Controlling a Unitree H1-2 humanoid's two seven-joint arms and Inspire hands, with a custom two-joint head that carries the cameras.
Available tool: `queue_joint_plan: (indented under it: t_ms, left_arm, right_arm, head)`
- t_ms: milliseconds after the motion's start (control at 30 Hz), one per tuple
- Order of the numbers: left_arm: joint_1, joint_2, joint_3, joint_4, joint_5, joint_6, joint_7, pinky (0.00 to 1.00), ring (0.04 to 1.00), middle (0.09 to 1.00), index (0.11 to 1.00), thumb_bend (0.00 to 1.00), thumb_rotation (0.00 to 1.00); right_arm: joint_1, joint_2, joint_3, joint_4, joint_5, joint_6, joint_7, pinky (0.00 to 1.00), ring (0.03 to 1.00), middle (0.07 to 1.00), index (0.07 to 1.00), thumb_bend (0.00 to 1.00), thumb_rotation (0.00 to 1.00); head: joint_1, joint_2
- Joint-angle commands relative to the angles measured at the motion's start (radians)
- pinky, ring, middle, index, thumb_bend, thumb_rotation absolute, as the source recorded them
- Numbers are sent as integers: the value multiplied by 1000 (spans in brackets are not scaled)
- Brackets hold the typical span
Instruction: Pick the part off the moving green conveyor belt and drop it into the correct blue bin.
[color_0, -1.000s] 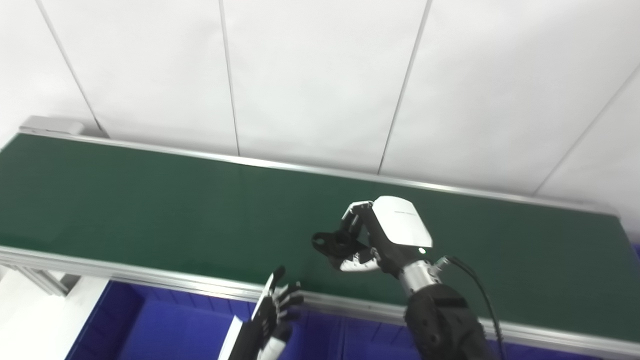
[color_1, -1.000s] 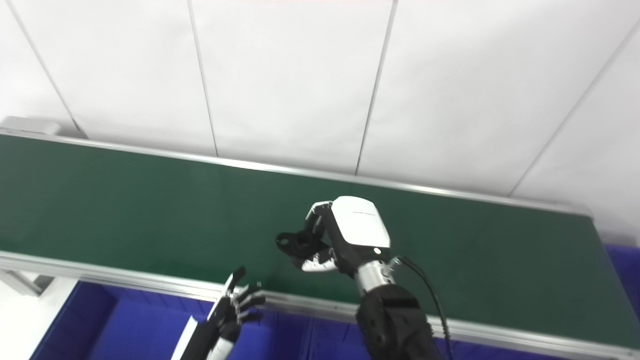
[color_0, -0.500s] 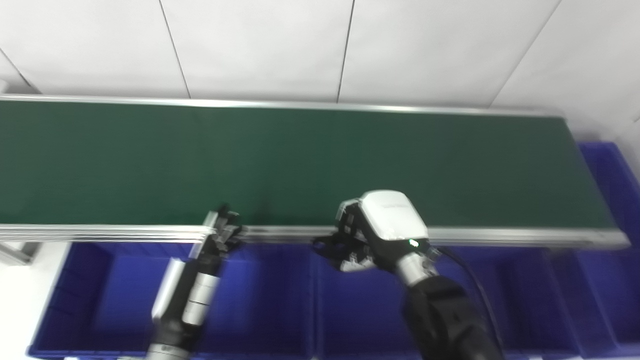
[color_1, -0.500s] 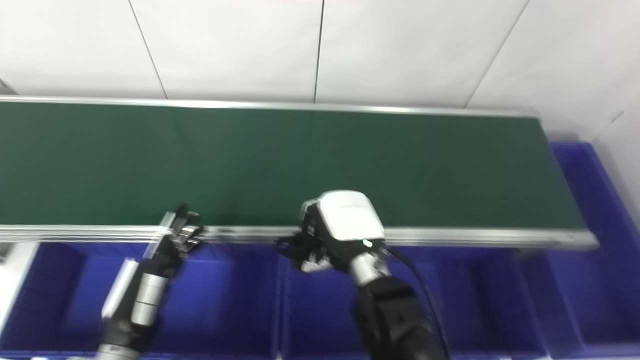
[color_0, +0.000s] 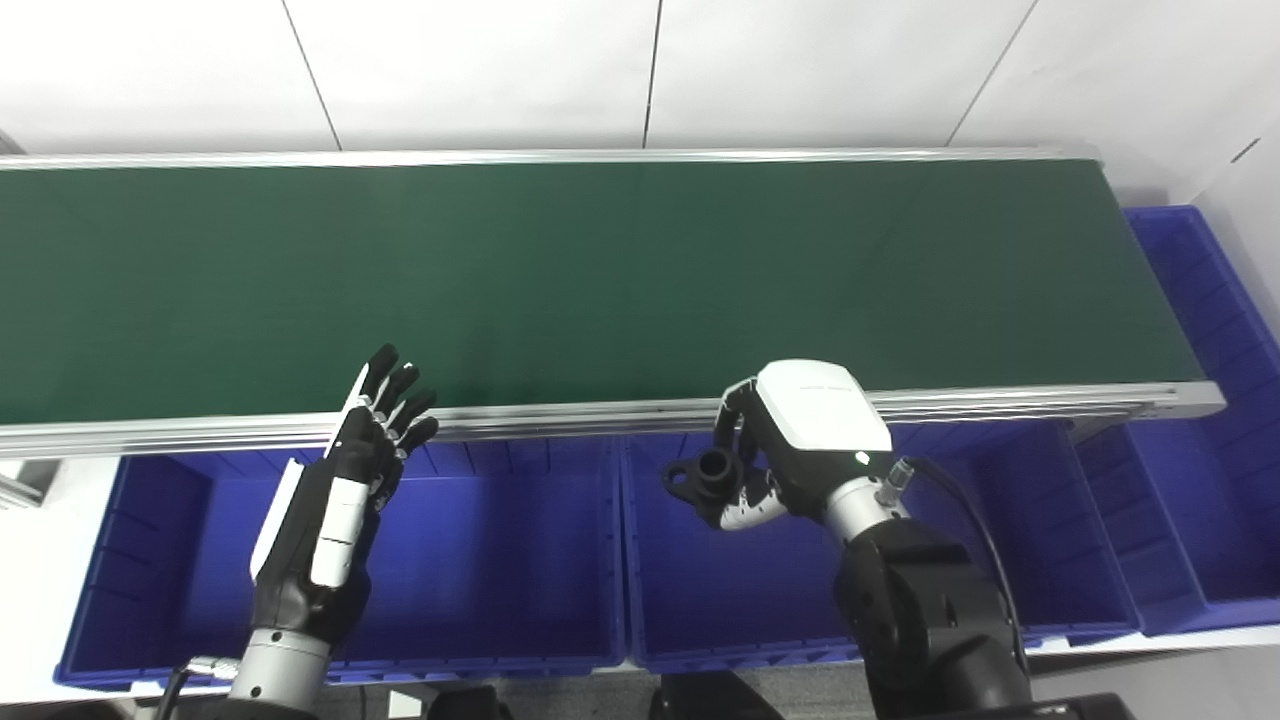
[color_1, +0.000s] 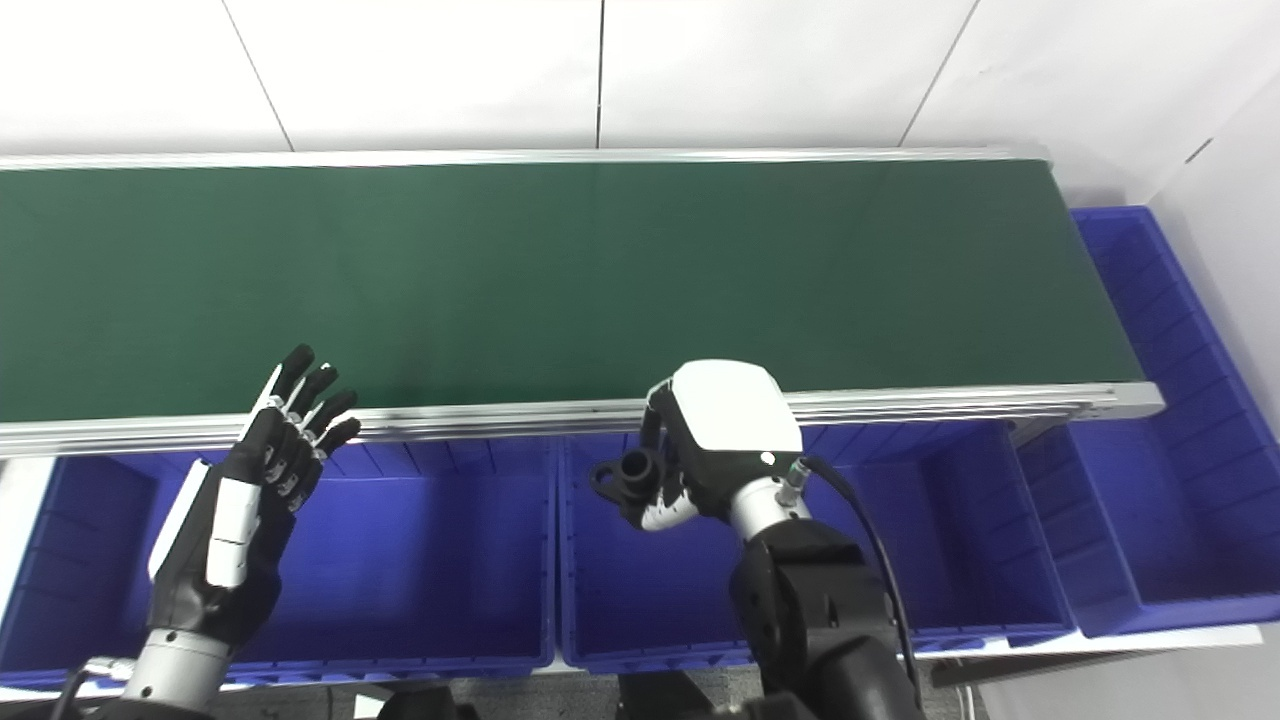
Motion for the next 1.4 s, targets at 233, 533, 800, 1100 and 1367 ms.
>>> queue_joint_plan:
  t_ms: [233, 533, 800, 1100, 1367]
  left_arm:
    - [12, -11, -13, -49, 31, -9, 2, 887, 914, 963, 1000, 612, 964]
    - [17, -13, -23, -37, 54, -39, -4, 874, 908, 961, 1000, 613, 986]
    - [40, -36, -41, -20, 77, -66, 0, 861, 904, 951, 1000, 640, 958]
    - [78, -70, -76, 34, 137, -150, 20, 809, 878, 925, 1000, 616, 920]
    - [112, -110, -104, 77, 201, -217, 49, 765, 848, 890, 1000, 619, 877]
  right_arm:
    - [16, -3, -25, -12, -51, -96, 93, 707, 771, 800, 757, 988, 377]
    - [39, -1, -49, -37, 32, -132, 67, 839, 861, 879, 842, 1000, 565]
    - [94, 18, -55, -135, 148, -154, -13, 637, 771, 807, 810, 1000, 757]
    - [308, 124, -54, -234, 520, -160, -261, 584, 700, 763, 777, 882, 845]
    - [515, 277, -61, 44, 1049, -419, -676, 583, 676, 737, 749, 702, 828]
  head:
    - [28, -1]
    - [57, -19]
    - [141, -56]
    - [270, -123]
    - [385, -191]
